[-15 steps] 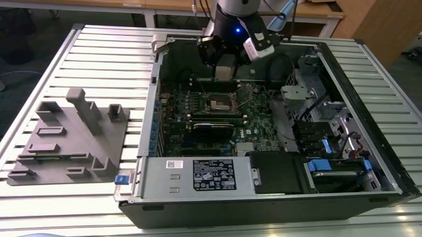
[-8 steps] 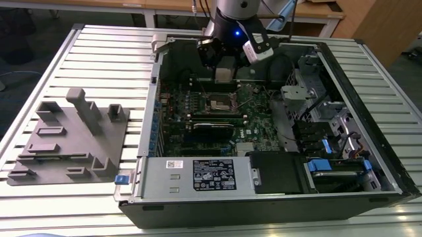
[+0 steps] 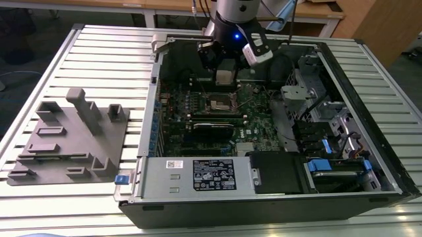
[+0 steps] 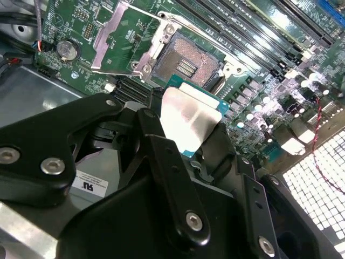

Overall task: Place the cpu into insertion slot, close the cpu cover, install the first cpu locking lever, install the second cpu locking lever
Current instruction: 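Place the cpu into insertion slot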

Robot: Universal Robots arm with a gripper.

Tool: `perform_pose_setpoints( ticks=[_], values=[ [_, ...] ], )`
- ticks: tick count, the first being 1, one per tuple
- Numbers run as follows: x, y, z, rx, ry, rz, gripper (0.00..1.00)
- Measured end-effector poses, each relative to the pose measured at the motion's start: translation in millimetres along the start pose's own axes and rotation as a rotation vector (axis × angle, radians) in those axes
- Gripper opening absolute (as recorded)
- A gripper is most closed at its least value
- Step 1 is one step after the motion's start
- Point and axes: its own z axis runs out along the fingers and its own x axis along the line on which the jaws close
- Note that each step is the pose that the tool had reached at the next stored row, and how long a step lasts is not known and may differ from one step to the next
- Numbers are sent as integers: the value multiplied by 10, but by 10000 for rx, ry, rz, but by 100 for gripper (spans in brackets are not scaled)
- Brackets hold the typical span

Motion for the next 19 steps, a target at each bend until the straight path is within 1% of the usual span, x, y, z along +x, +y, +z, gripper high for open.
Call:
perform_pose_setpoints(
  ticks=[3,6,19],
  values=[
    [0,0,2,0,-4,23,54],
    [0,0,4,5,-35,299,54],
    [1,-2,15,43,-294,2606,54]
  ],
)
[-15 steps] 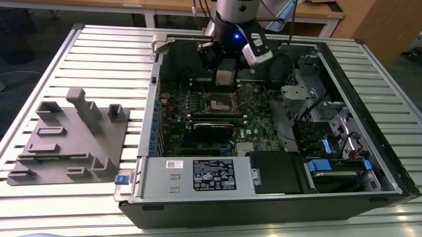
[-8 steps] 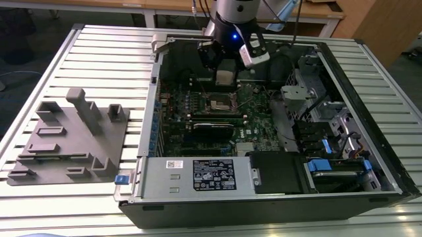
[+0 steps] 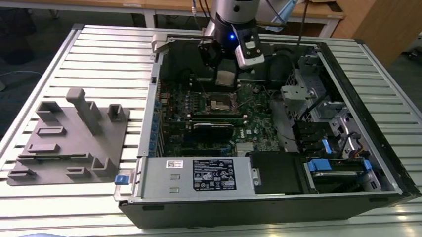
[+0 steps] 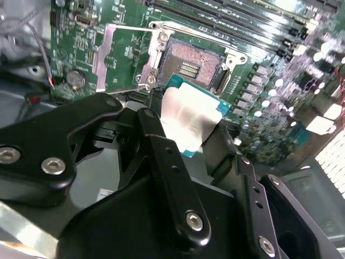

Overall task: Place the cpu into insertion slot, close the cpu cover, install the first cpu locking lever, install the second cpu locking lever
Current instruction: 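Place the cpu into insertion slot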

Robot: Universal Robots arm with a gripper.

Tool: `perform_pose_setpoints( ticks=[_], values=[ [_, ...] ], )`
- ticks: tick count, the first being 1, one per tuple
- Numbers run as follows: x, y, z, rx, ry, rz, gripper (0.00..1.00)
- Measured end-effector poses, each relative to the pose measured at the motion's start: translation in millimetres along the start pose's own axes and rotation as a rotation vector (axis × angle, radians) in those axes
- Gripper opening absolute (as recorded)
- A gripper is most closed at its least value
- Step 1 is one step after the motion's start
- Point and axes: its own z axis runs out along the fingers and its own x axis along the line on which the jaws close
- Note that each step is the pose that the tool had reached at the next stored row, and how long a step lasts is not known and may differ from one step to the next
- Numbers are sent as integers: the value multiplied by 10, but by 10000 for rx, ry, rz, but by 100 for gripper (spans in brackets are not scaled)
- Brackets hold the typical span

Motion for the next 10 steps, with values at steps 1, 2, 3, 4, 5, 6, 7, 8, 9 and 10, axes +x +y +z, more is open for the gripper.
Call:
perform_pose_setpoints(
  ticks=[1,2,3,4,5,6,7,8,9,10],
  values=[
    [0,0,1,3,-20,179,54],
    [0,0,1,7,-39,352,54],
    [0,0,1,11,-59,531,54],
    [0,0,2,14,-79,711,54],
    [0,0,3,16,-99,888,54],
    [0,0,3,20,-121,1082,54],
    [0,0,3,22,-131,1168,54],
    [-1,0,3,22,-132,1187,54],
    [0,0,3,22,-133,1190,54],
    [0,0,3,22,-133,1192,54]
  ],
)
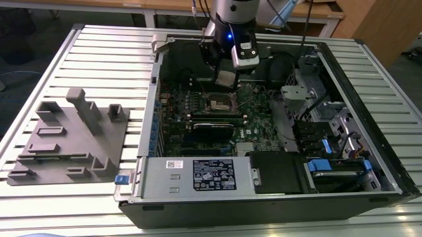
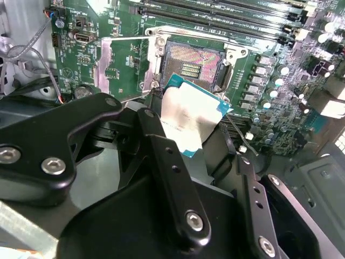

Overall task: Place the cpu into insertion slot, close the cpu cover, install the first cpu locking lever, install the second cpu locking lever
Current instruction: 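Place the cpu into insertion slot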

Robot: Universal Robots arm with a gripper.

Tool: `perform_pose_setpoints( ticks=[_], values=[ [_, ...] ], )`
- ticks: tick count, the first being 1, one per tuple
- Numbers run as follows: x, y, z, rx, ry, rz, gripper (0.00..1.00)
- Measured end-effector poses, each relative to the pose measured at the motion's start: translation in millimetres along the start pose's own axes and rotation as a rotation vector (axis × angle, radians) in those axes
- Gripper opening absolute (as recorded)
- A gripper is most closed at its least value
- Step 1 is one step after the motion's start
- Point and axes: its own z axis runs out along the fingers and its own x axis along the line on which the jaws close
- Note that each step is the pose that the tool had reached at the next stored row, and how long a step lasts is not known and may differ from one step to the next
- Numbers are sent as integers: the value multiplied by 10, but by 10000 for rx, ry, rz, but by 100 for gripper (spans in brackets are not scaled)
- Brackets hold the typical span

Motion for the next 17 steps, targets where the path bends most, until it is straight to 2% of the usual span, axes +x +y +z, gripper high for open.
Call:
perform_pose_setpoints(
  ticks=[5,8,17],
  values=[
    [0,0,0,0,-1,13,54],
    [0,0,0,3,-21,189,54],
    [0,0,0,26,-173,1549,54]
  ],
)
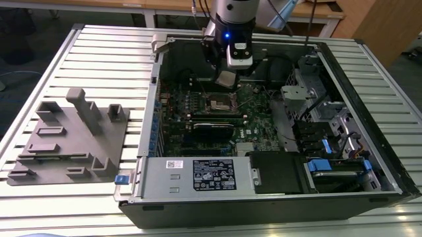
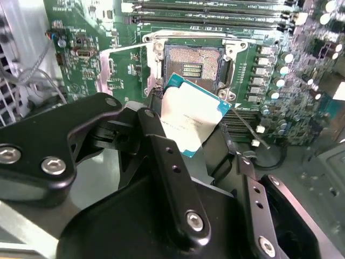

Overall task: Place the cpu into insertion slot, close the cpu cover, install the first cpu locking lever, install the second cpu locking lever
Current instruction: 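Place the cpu into insertion slot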

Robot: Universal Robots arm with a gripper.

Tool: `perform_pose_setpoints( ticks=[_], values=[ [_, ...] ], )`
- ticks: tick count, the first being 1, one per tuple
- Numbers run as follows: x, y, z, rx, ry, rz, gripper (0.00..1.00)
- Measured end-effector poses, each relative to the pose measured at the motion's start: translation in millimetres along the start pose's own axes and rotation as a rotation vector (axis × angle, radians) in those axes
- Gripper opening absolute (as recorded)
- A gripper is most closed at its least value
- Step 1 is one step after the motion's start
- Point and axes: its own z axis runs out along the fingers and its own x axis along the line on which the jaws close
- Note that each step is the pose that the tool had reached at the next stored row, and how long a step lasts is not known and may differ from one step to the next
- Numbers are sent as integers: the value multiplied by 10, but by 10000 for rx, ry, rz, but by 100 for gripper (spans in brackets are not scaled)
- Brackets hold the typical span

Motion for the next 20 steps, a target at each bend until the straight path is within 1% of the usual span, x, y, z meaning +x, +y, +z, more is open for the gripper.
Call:
perform_pose_setpoints(
  ticks=[2,8,10,18,20],
  values=[
    [0,0,0,3,-12,113,54],
    [0,0,0,4,-21,188,54],
    [1,0,0,8,-52,470,54],
    [0,0,2,34,-214,1912,54],
    [0,0,1,36,-226,2024,54]
  ],
)
